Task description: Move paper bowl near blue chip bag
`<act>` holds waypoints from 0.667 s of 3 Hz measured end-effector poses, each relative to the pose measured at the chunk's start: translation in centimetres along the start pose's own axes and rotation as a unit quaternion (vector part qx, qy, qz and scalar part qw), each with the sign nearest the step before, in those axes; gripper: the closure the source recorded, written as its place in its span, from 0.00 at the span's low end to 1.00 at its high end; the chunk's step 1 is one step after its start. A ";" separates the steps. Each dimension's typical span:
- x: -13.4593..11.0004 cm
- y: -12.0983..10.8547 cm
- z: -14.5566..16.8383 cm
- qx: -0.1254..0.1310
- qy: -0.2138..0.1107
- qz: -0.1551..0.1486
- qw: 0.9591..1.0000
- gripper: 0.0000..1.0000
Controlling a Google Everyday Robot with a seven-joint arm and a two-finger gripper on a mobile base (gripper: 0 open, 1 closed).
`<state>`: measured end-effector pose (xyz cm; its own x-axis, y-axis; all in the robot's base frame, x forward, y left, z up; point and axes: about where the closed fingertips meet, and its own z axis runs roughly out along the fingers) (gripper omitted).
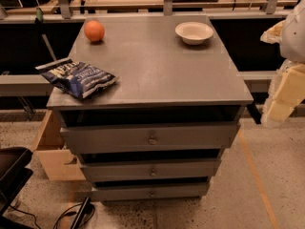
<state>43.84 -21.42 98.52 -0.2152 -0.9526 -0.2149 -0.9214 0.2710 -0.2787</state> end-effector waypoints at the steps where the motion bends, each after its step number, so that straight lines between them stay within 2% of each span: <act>1: 0.0 0.0 0.0 0.000 0.000 0.000 1.000 0.00; 2: -1.3 -1.2 0.1 0.036 0.006 0.026 0.999 0.00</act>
Offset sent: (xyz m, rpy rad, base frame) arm 0.0614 0.0392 0.0238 -0.0426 -0.2579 -0.3176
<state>45.24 -20.44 99.05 -0.2664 -0.9383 -0.2206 -0.8828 0.3294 -0.3348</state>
